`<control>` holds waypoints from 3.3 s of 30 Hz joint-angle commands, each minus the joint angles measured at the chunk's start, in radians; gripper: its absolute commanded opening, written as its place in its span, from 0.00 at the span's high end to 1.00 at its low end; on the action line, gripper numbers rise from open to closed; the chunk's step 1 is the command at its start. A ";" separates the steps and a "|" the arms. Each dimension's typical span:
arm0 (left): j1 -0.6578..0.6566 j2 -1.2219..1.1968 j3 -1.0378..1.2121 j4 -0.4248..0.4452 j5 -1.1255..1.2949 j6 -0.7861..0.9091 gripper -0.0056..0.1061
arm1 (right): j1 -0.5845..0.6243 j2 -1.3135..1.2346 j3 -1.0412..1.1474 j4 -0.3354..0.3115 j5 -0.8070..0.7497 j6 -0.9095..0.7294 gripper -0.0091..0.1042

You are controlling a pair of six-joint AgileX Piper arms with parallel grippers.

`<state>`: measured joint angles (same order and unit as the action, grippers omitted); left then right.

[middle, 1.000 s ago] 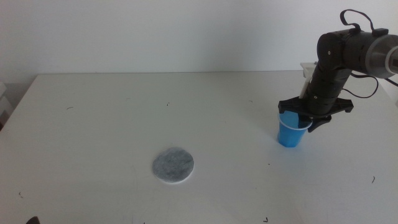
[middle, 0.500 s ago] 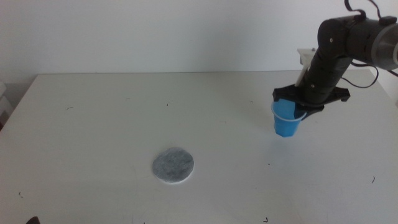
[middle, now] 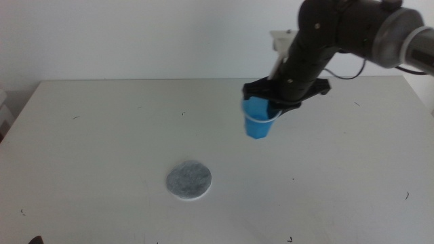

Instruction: Place an empty cup on a cup mat.

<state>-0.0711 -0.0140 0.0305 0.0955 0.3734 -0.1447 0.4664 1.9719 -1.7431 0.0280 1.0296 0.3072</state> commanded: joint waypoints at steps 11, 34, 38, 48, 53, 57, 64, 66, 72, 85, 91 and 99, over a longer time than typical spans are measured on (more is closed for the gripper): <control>0.001 -0.012 -0.006 0.001 -0.067 -0.004 0.01 | 0.225 -0.022 -0.036 -0.003 -0.143 0.103 0.93; 0.001 -0.012 -0.006 0.001 -0.067 -0.004 0.01 | 0.321 0.132 -0.041 -0.070 -0.186 0.193 0.93; 0.001 -0.012 -0.006 0.001 -0.067 -0.004 0.01 | 0.323 0.137 -0.041 -0.074 -0.185 0.193 0.93; 0.001 -0.012 -0.006 0.001 -0.067 -0.004 0.01 | 0.324 0.134 -0.041 -0.077 -0.183 0.134 0.88; 0.001 -0.012 -0.006 0.001 -0.067 -0.004 0.01 | 0.324 0.134 -0.043 -0.078 -0.187 0.132 0.74; 0.001 -0.012 -0.006 0.001 -0.067 -0.004 0.01 | 0.324 0.134 -0.043 -0.078 -0.189 0.132 0.59; 0.001 -0.012 -0.006 0.001 -0.067 -0.004 0.01 | 0.325 0.108 -0.044 -0.079 -0.205 0.136 0.37; 0.001 -0.012 -0.006 0.001 -0.067 -0.004 0.01 | 0.325 0.086 -0.044 -0.079 -0.220 0.136 0.33; 0.001 -0.012 -0.006 0.001 -0.067 -0.004 0.01 | 0.325 -0.012 -0.052 -0.146 -0.227 0.139 0.32; 0.001 -0.012 -0.006 0.001 -0.067 -0.004 0.01 | 0.188 -0.363 0.039 -0.304 -0.167 0.178 0.32; 0.001 -0.012 -0.006 0.001 -0.067 -0.004 0.01 | 0.036 -0.627 0.331 -0.292 -0.290 0.179 0.32; 0.001 -0.012 -0.006 0.001 -0.067 -0.004 0.01 | -0.194 -0.922 0.601 -0.288 -0.287 0.181 0.32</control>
<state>-0.0711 -0.0140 0.0305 0.0955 0.3734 -0.1447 0.3065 1.1085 -1.1549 -0.2452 0.7987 0.4889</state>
